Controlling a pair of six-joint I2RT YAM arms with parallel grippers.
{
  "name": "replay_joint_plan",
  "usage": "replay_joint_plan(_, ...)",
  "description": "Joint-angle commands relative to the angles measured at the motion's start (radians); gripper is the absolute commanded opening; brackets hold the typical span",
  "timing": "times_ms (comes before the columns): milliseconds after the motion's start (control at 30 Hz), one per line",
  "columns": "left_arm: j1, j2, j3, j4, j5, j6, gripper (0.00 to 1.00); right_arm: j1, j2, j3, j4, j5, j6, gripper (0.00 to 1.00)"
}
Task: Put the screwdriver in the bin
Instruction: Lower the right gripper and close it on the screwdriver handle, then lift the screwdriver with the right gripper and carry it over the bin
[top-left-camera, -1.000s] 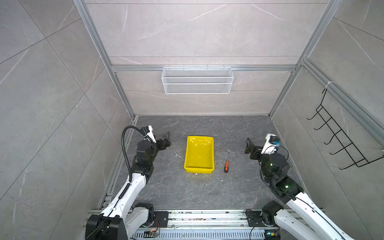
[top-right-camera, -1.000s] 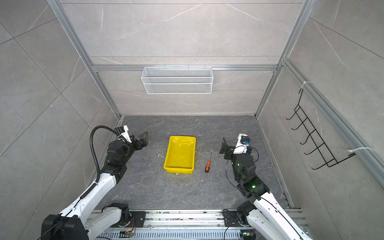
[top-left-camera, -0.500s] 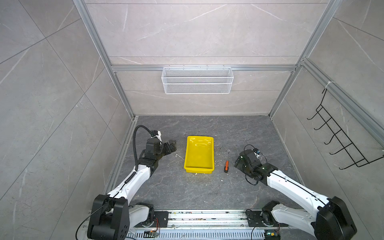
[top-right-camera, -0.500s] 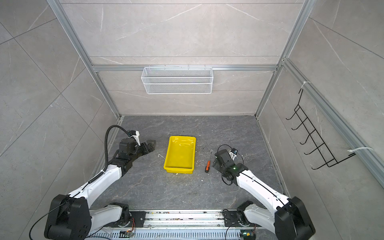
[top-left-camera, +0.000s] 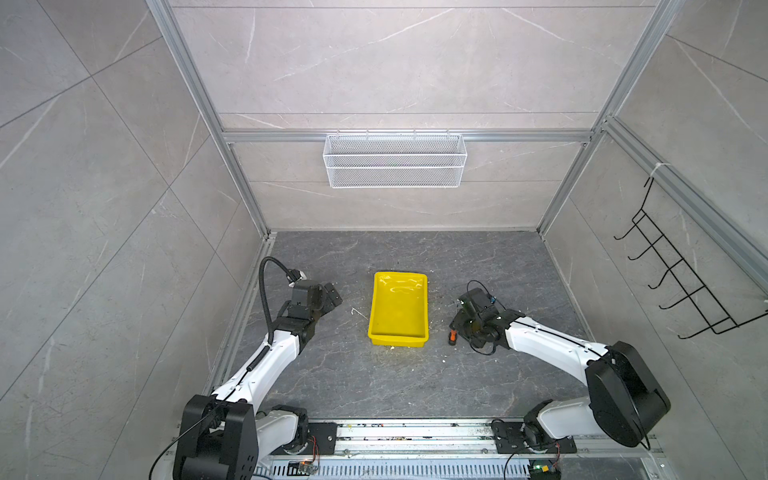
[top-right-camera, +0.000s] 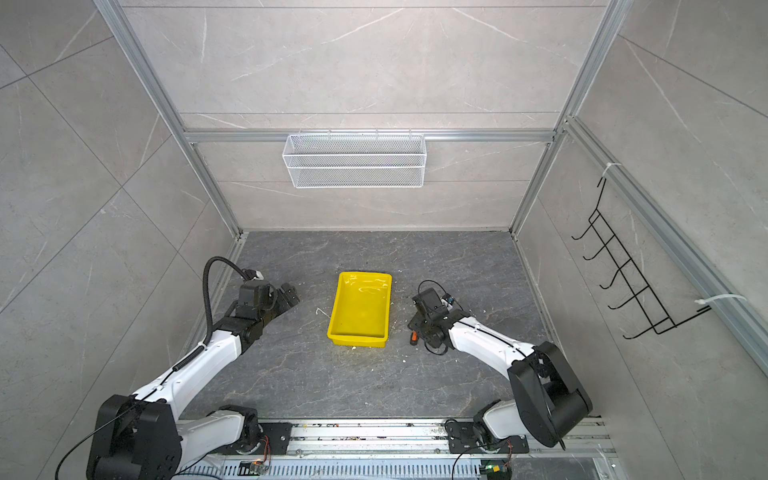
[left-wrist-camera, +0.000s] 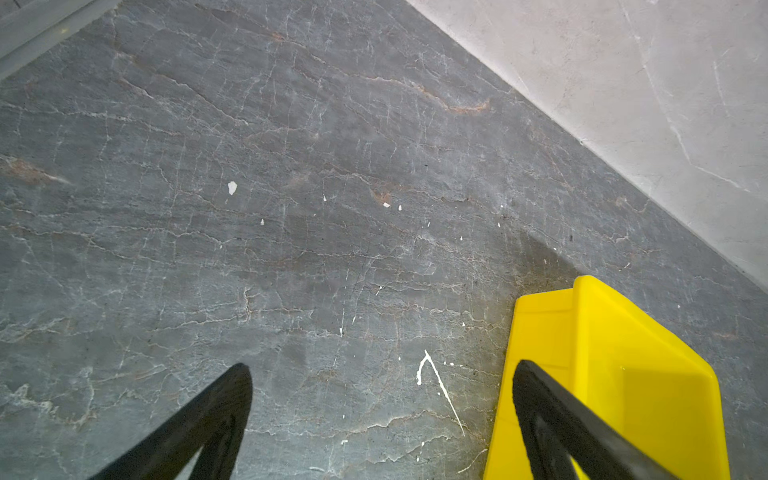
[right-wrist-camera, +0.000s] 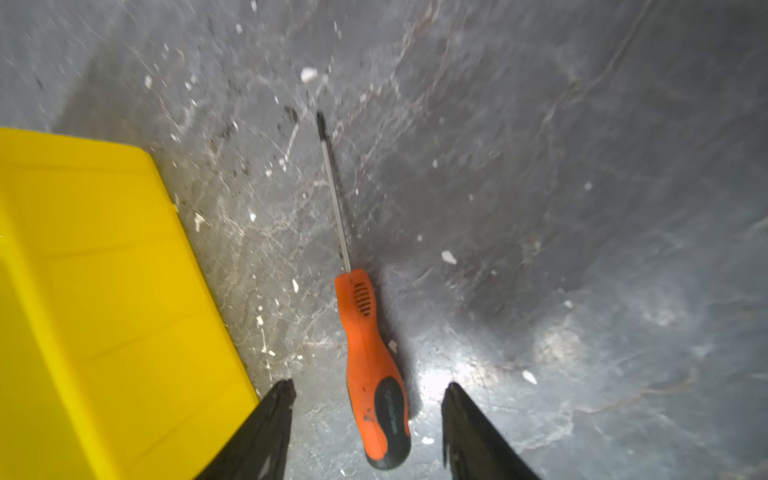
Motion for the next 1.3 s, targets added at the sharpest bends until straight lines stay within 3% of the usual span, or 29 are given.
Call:
replay_joint_plan(0, 0.004, 0.026, 0.009, 0.023, 0.015, 0.008, 1.00, 0.024, 0.046, 0.022, -0.019, -0.019, 0.017, 0.60)
replay_joint_plan(300, 0.007, 0.154, 0.096, -0.030, 0.097, 0.032, 1.00, 0.027, 0.157, 0.074, -0.045, -0.045, -0.051, 0.56)
replay_joint_plan(500, 0.008, 0.114, 0.072, -0.055, 0.016, 0.003, 1.00, 0.027, 0.171, 0.024, 0.009, -0.045, -0.009, 0.43)
replay_joint_plan(733, 0.010, 0.131, 0.090, -0.068, 0.055, 0.003, 1.00, 0.027, 0.087, -0.016, -0.018, -0.015, 0.001, 0.27)
replay_joint_plan(833, 0.010, 0.114, 0.089, -0.087, 0.031, -0.004, 1.00, 0.027, 0.043, 0.002, -0.068, 0.012, -0.019, 0.25)
replay_joint_plan(1067, 0.010, 0.068, 0.054, -0.067, 0.031, -0.016, 1.00, 0.066, -0.066, 0.087, -0.239, 0.166, -0.085, 0.21)
replay_joint_plan(1167, 0.009, 0.058, 0.048, -0.074, 0.023, -0.023, 1.00, 0.126, -0.089, 0.148, -0.305, 0.268, -0.130, 0.21)
replay_joint_plan(1267, 0.009, 0.051, 0.027, -0.044, 0.020, -0.026, 1.00, 0.225, -0.021, 0.296, -0.409, 0.403, -0.162, 0.22)
